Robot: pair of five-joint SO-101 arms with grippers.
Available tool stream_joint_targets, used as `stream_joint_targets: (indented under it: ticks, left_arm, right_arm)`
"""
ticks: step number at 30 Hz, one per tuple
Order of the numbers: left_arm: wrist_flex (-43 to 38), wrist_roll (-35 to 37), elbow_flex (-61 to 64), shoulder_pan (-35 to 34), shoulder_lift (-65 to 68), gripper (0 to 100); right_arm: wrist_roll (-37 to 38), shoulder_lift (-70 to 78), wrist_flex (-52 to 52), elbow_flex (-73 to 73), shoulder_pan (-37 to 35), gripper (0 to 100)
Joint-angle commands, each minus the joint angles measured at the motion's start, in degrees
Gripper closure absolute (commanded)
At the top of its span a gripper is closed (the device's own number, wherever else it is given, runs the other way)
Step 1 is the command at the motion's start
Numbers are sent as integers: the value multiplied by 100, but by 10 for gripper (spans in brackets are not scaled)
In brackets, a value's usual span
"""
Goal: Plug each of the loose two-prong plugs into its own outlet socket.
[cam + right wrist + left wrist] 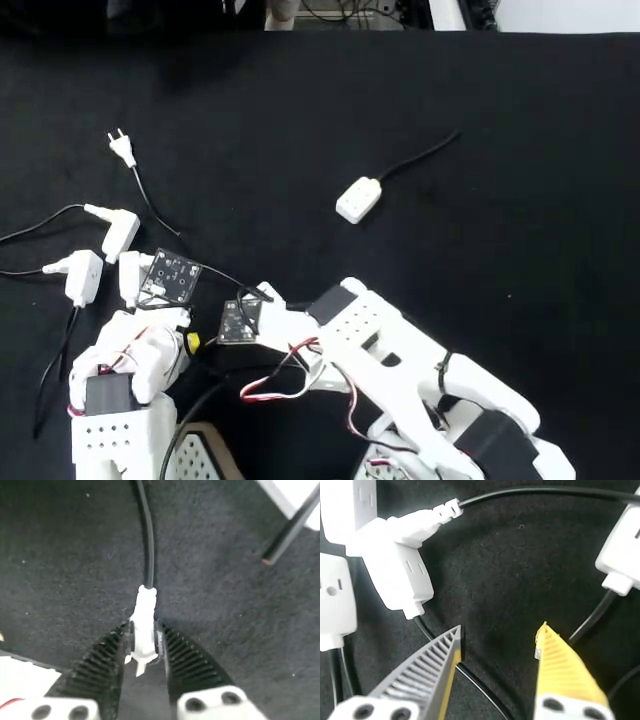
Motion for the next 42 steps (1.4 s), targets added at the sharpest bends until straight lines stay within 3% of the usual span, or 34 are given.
stream_joint_targets:
  ticks: [1, 7, 14, 18, 26, 29, 33, 37, 42]
  left_arm:
    - [-123, -62, -31, -48, -26, 762]
    - [-123, -62, -31, -48, -26, 762]
    - [-123, -62, -31, -48, -26, 762]
    - [-123, -62, -31, -48, -26, 762]
    - [-448, 18, -75, -66, -26, 765]
    - [-730, 747, -312, -66, -26, 765]
    - [-1327, 1749, -593, 48, 26, 761]
    - [-2004, 1916, -365, 505, 35, 761]
    - [-2075, 2295, -426, 655, 53, 760]
  right_arm:
    - [-35, 418, -334, 180, -44, 965]
    - [-35, 1288, -167, -277, -44, 907]
    - [-44, 1569, -70, -444, -44, 907]
    - [-44, 1569, -62, -426, -35, 988]
    - [-378, 1552, -70, -453, -26, 986]
    - [-466, 1244, -44, -426, 123, 986]
    - [-431, 207, 378, -444, 897, 986]
    - [-457, -1103, 765, -347, 1486, 986]
    - [-809, -2062, 1055, -242, 1626, 986]
